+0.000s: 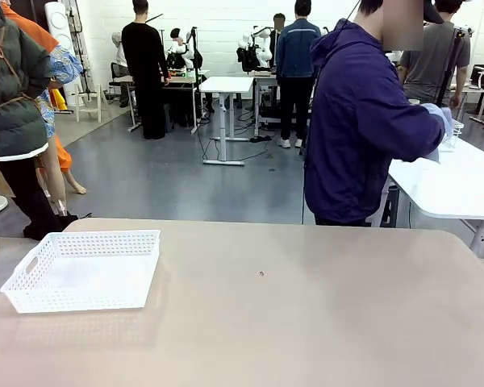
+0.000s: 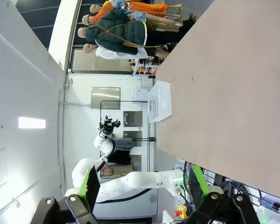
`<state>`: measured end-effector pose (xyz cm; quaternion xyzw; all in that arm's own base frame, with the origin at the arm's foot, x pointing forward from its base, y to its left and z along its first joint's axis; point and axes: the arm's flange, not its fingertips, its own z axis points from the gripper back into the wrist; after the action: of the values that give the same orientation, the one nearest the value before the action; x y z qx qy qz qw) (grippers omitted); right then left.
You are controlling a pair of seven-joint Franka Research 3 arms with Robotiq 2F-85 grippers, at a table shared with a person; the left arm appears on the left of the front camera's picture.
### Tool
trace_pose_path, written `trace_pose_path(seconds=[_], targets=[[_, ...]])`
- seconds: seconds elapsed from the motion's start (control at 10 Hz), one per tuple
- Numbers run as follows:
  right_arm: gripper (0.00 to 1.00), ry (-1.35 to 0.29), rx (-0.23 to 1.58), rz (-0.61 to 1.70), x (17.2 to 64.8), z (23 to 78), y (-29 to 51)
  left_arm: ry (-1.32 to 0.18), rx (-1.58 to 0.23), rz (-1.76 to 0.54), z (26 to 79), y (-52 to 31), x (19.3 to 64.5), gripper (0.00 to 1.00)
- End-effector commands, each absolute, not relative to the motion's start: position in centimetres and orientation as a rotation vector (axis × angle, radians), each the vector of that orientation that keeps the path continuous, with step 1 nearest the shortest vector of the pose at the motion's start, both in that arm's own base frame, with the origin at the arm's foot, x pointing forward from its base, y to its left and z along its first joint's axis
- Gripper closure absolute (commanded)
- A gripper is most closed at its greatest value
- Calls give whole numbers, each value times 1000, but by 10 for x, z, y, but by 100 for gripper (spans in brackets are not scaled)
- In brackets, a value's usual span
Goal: Clean and organize the cups into the basket.
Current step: Pick up the Organizing basket and move it to the center of the table, then pick up the Reusable plastic cup from the right side of the table and place it inside the Organizing basket.
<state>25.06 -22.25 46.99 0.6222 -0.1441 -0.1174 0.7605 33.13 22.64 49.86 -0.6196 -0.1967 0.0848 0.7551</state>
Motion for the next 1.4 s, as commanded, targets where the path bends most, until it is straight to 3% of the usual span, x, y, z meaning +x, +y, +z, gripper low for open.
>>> trace_pose_path(seconds=[0.0,1.3], targets=[[0,-318,1353,-247,251,472,-223,-436,-1358,183,501,227,331,0],[0,-318,1353,-247,251,472,-223,-436,-1358,183,501,227,331,0]])
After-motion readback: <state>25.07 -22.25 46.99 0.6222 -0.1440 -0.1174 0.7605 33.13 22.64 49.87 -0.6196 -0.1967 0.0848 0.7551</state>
